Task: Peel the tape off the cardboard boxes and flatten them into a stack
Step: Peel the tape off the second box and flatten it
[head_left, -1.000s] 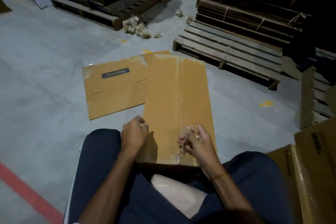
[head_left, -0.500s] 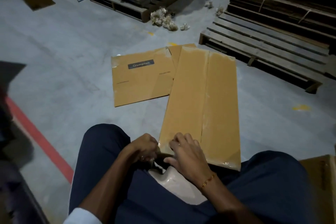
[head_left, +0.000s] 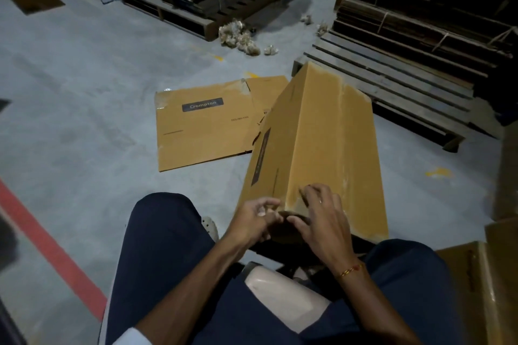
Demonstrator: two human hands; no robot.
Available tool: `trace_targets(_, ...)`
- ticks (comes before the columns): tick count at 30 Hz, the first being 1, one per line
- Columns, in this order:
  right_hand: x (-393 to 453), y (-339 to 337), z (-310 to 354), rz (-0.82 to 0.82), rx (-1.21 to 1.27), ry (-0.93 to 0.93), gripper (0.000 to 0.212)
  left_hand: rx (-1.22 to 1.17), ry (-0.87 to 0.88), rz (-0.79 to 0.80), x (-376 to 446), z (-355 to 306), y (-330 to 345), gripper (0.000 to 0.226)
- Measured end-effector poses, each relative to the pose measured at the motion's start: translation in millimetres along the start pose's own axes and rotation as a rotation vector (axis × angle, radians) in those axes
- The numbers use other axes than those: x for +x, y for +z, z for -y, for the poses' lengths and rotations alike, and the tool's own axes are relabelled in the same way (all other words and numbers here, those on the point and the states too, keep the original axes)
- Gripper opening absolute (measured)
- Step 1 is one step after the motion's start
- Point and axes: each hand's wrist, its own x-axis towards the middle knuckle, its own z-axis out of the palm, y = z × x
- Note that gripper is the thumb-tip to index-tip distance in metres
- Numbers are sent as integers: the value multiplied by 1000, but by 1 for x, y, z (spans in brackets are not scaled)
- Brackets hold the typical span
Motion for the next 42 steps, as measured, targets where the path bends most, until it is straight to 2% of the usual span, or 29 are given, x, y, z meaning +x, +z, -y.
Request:
trace_targets(7, 1, -12, -28, 5, 3, 17, 55, 28, 73, 93, 11, -7, 18, 45)
trace_targets(15, -4, -7, -26, 9, 33, 42, 55, 65, 174, 72, 8, -4, 18, 33)
trace_targets(25, -3, -5, -20, -3, 47, 75, 54, 15, 168, 88, 12, 1, 18, 13)
trace_targets(28, -3, -4, -20, 0, 46, 73, 53, -8, 153, 56, 12, 2, 17, 38)
trace_targets(30, -3, -4, -20, 4, 42, 75, 54, 17, 153, 56, 11, 3, 18, 43)
trace_targets(38, -4, -5, -19, -6, 50, 77, 55, 24, 167, 28, 9, 1, 22, 25)
trace_targets(42, -5, -4, -20, -8, 41, 66, 52, -12, 107, 99, 12, -2, 18, 20)
